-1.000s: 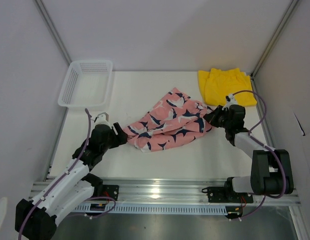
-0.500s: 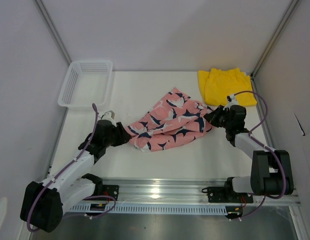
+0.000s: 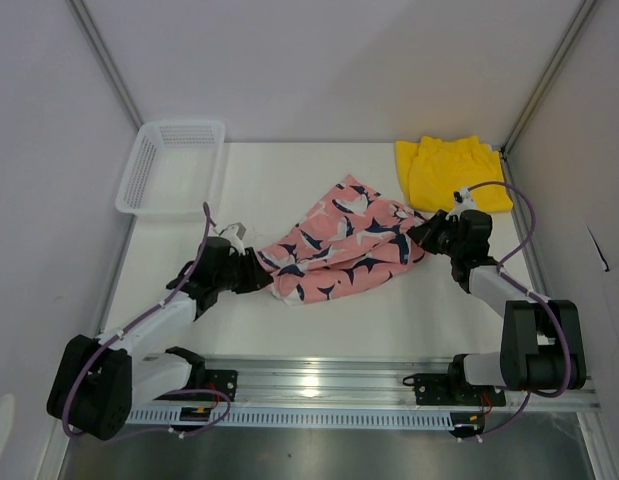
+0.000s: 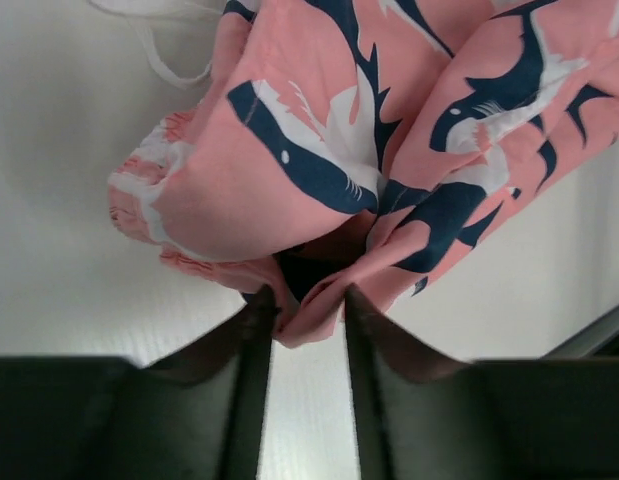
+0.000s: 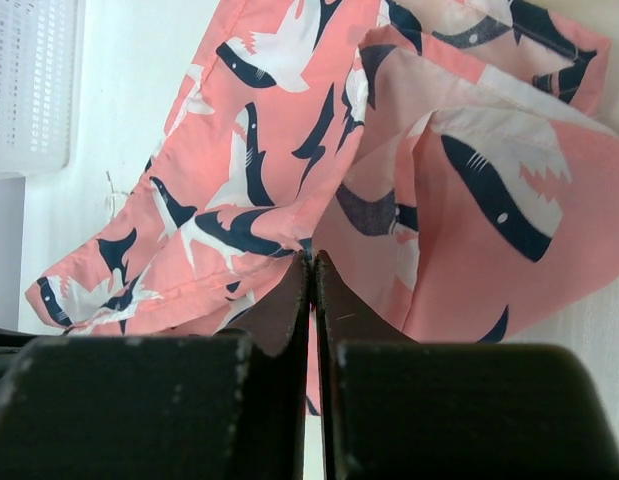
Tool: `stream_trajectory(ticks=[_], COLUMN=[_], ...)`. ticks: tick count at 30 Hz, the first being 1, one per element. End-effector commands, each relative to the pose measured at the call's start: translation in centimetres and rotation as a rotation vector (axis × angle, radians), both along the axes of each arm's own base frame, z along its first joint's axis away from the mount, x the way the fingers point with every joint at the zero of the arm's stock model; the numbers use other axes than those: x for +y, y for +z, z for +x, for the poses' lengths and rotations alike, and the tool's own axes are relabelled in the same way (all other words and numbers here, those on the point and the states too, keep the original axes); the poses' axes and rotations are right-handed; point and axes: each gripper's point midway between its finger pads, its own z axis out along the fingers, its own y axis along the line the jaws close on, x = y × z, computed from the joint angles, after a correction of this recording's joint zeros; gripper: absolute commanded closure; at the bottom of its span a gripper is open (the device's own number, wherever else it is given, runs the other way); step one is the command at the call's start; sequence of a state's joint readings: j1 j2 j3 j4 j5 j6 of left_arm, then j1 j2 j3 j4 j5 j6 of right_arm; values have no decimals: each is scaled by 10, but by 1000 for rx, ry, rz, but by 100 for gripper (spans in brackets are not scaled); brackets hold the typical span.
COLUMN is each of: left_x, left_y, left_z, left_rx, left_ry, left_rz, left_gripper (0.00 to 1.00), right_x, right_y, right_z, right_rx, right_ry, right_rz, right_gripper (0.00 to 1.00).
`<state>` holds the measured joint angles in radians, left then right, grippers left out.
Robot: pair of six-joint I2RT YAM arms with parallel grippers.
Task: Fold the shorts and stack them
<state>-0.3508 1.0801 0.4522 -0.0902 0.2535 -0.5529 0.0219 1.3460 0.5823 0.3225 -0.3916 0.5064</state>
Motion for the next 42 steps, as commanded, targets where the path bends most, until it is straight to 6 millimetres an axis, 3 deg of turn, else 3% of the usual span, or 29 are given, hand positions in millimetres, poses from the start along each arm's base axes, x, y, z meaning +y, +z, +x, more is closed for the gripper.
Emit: stream_trajectory(ticks=[1, 3, 5, 9, 12, 13, 14, 15, 16, 17, 18, 19, 20, 22, 26, 27, 28, 30, 31, 33, 34, 37, 42], left_x=[-16, -18, -18, -10, 11, 13, 26, 36, 38, 45, 46, 43, 38, 35, 33, 29, 23, 14, 11, 10, 14, 26, 42], left_y=[9, 11, 13, 39, 77, 118, 129, 128, 176, 185, 188, 214, 227, 249, 200, 147, 144, 84, 80, 54, 45, 44, 63], left_z=[0, 3, 4, 16, 33, 49, 57, 57, 71, 76, 75, 77, 74, 60, 36, 24, 19, -5, -9, -21, -24, -26, -26], left_rx=[-47, -57, -58, -114, -171, -251, -278, -251, -334, -343, -329, -381, -419, -508, -443, -339, -349, -245, -247, -237, -224, -235, -265], left_ry=[-60, -62, -63, -34, 55, 87, 154, 178, 223, 256, 244, 241, 212, 203, 179, 148, 143, 107, 108, 108, 124, 188, 269], left_rz=[-42, -32, -22, 34, 138, 138, 191, 246, 234, 263, 287, 259, 234, 191, 237, 249, 204, 181, 158, 127, 130, 136, 136], left_gripper=[72, 99, 100, 100, 100, 100, 100, 100, 100, 100, 100, 100, 100, 100, 100, 100, 100, 100, 100, 83, 58, 26, 18], right_x=[-1, -2, -3, -3, -1, 0, 2, 3, 5, 5, 6, 5, 3, -4, -9, -7, -8, -9, -12, -16, -18, -40, -51], right_y=[10, 10, 11, 14, 19, 22, 25, 30, 33, 41, 47, 51, 64, 59, 51, 48, 47, 42, 41, 33, 32, 24, 9], right_z=[6, 5, 5, 5, 7, 8, 8, 11, 11, 11, 10, 8, 4, -2, -9, -9, -8, -8, -8, -10, -11, -13, -21], right_rx=[-42, -43, -46, -55, -66, -76, -81, -91, -97, -114, -130, -147, -186, -175, -161, -150, -146, -127, -123, -96, -90, -65, -27], right_ry=[-6, -13, -20, -24, -16, -14, -6, -3, 4, 9, 10, 9, 2, -36, -63, -56, -58, -68, -85, -112, -121, -199, -245], right_rz=[18, 15, 14, 25, 40, 51, 60, 66, 74, 77, 80, 75, 68, 45, 31, 34, 35, 32, 27, 19, 19, 22, 18], right_gripper=[100, 100, 100, 100, 100, 100, 100, 100, 100, 100, 100, 100, 100, 100, 100, 100, 100, 100, 100, 100, 100, 100, 100])
